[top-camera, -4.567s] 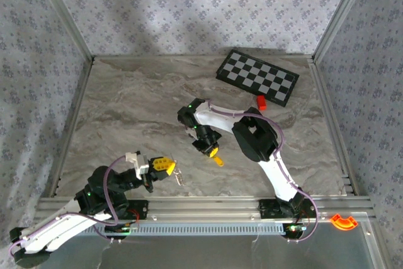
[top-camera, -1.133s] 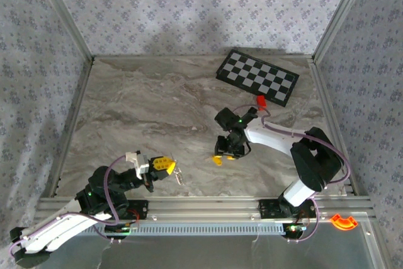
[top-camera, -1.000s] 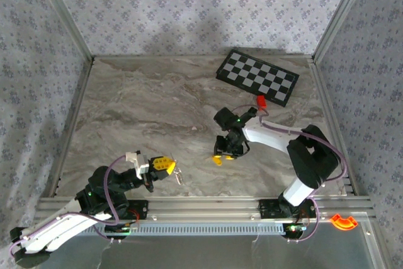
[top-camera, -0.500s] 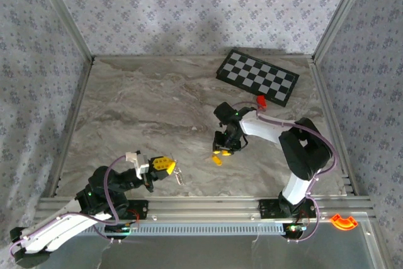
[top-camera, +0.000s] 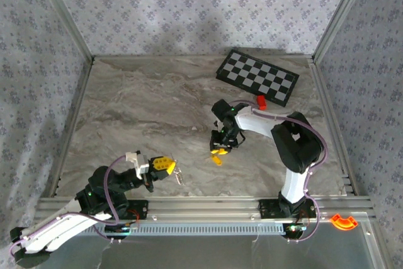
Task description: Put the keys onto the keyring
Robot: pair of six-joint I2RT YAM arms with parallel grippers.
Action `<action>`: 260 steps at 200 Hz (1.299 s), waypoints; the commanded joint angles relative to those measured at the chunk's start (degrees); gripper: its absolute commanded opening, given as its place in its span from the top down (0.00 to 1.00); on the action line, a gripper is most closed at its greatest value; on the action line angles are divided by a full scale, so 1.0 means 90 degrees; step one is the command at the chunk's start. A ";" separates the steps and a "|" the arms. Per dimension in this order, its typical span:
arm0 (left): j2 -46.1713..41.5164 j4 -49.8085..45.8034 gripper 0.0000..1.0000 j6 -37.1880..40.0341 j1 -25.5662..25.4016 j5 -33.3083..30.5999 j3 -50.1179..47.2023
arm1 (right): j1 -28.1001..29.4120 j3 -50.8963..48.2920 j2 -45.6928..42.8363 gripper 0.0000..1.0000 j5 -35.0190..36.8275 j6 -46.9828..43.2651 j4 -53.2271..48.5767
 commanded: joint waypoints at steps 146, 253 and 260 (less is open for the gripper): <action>-0.0075 0.0331 1.00 -0.0027 0.0007 0.0003 0.0061 | -0.0077 0.0279 0.0504 0.77 -0.0432 -0.0569 -0.0392; -0.0075 0.0339 1.00 -0.0031 0.0009 -0.0011 0.0055 | -0.0128 0.0191 0.0543 0.83 -0.0603 -0.0515 -0.0245; -0.0076 0.0340 1.00 -0.0031 0.0013 -0.0009 0.0056 | -0.0126 0.0190 0.0547 0.84 -0.0603 -0.0520 -0.0247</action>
